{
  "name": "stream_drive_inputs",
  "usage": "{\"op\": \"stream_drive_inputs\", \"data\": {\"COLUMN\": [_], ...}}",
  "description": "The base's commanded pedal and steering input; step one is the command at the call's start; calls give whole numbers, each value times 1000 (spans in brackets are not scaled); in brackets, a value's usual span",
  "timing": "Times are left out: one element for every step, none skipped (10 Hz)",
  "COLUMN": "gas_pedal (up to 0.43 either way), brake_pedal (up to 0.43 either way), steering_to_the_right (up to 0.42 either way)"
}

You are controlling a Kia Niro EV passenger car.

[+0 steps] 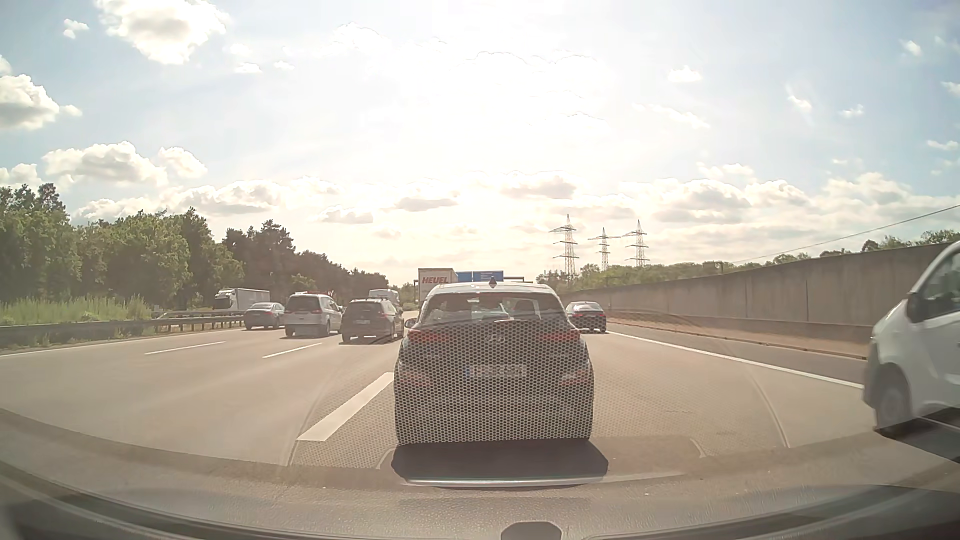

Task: Follow the waypoints while adhering to traffic rules and regulations

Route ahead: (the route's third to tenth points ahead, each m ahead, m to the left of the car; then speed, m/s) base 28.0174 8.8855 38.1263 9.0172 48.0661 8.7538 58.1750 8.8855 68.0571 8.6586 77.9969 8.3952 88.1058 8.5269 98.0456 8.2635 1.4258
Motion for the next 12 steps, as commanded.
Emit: {"op": "stream_drive_inputs", "data": {"gas_pedal": [0,0,59,67,67,79,79,79,98,110,110,110], "brake_pedal": [0,0,0,0,0,0,0,0,0,0,0,0], "steering_to_the_right": [-20,-19,-18,-16,-16,-15,-15,-15,-15,-14,-13,-12]}}
